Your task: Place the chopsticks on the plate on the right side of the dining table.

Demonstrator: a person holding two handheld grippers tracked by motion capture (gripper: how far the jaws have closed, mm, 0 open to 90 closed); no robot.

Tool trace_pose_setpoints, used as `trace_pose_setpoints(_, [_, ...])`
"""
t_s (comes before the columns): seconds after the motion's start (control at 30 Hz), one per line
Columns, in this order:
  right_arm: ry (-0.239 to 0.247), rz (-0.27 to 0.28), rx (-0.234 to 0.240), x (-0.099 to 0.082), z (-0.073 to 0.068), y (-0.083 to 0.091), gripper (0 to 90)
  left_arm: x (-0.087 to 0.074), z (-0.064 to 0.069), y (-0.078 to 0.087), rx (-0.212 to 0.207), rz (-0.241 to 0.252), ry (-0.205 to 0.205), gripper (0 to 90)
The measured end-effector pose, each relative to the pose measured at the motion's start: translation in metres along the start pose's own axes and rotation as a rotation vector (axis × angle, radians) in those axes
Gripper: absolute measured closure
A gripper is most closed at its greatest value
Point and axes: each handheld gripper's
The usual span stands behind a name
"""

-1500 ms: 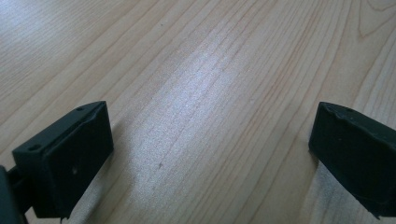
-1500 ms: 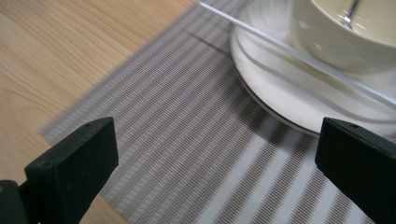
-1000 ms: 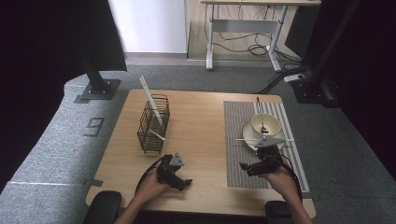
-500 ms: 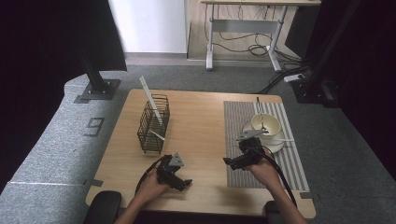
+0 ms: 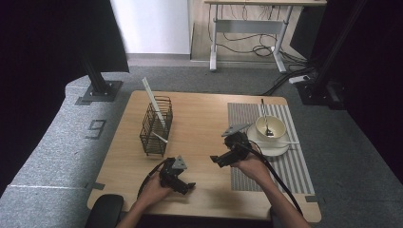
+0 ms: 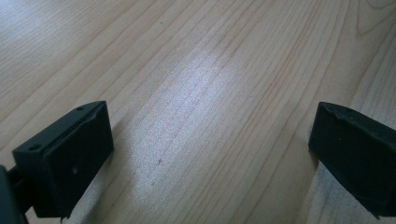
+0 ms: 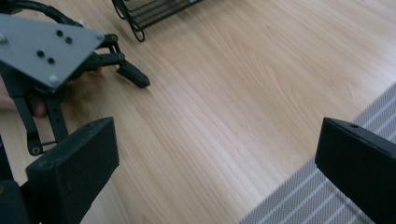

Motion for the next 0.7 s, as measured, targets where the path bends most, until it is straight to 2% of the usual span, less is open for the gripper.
trace_pose_setpoints(0.07, [0.004, 0.004, 0.013, 0.007, -0.003, -0.003, 0.0, 0.0, 0.0, 0.0, 0.0, 0.0, 0.0, 0.0])
trace_pose_setpoints(0.23, [0.051, 0.01, 0.024, 0.026, -0.011, -0.013, 0.0, 0.0, 0.0, 0.0, 0.0, 0.0, 0.001, 0.0])
trace_pose_setpoints(0.3, [0.055, 0.011, 0.028, 0.028, -0.011, -0.014, 0.0, 0.0, 0.0, 0.0, 0.0, 0.0, 0.0, 0.0])
trace_pose_setpoints(0.43, [0.078, -0.004, 0.038, 0.042, -0.018, -0.026, 0.0, 0.0, 0.0, 0.0, 0.0, 0.001, 0.002, 0.0])
trace_pose_setpoints(0.63, [0.079, -0.002, 0.056, 0.053, -0.022, -0.036, 0.0, 0.0, 0.0, 0.0, -0.002, 0.001, 0.001, 0.0])
trace_pose_setpoints(0.7, [0.084, -0.002, 0.076, 0.061, -0.025, -0.043, 0.0, 0.0, 0.0, 0.0, -0.002, 0.0, 0.001, 0.0])
Point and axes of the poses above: each handheld gripper's, and its own axes: y roughly backward along the jaws, x roughly out of its top, z roughly to its right, and after that the axes turned 5 degrees about x, right-handed
